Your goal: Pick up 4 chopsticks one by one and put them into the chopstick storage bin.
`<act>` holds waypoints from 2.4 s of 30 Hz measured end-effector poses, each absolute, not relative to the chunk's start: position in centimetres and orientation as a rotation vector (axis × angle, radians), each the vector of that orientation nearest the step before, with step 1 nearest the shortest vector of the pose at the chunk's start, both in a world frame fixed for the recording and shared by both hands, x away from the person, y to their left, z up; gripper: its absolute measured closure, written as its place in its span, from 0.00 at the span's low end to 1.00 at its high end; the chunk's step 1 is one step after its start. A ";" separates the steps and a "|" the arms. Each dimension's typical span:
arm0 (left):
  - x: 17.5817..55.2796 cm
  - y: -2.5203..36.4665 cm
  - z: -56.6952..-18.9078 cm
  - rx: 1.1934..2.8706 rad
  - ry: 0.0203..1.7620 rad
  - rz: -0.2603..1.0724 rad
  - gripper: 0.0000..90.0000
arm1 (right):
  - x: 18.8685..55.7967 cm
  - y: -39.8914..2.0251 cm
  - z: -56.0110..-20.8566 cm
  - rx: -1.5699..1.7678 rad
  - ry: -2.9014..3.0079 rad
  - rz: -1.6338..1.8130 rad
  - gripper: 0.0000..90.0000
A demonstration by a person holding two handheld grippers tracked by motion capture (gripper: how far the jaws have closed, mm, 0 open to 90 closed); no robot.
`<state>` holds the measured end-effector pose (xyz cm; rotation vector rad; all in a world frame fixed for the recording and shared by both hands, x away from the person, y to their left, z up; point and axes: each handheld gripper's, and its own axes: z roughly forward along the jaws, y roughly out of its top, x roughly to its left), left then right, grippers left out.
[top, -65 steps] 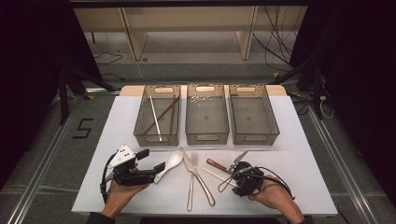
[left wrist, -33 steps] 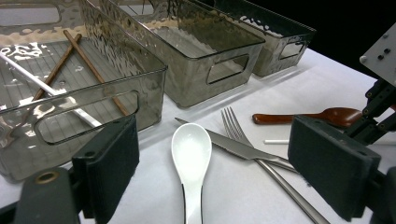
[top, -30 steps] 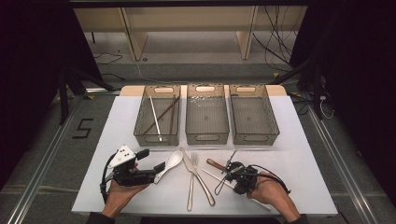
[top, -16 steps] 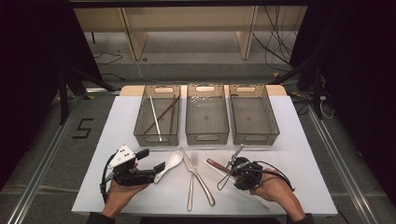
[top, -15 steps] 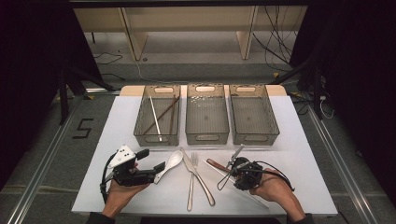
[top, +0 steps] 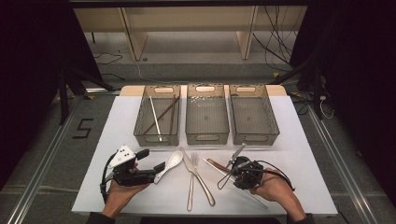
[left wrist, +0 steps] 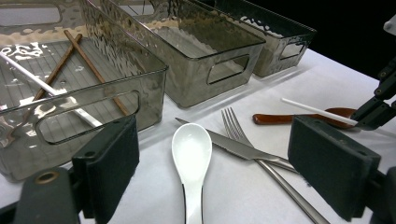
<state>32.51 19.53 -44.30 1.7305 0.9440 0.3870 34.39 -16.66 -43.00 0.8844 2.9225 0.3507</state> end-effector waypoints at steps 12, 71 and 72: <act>32.6 19.6 -44.3 1.731 0.949 0.386 0.18 | 34.8 -17.0 -40.6 0.920 2.902 0.517 0.95; 32.6 19.8 -44.3 1.717 0.950 0.380 0.18 | 48.3 -5.7 -34.2 1.083 2.624 1.180 0.95; 32.6 19.8 -44.3 1.717 0.950 0.380 0.18 | 48.5 -5.6 -34.1 1.093 2.620 1.182 0.95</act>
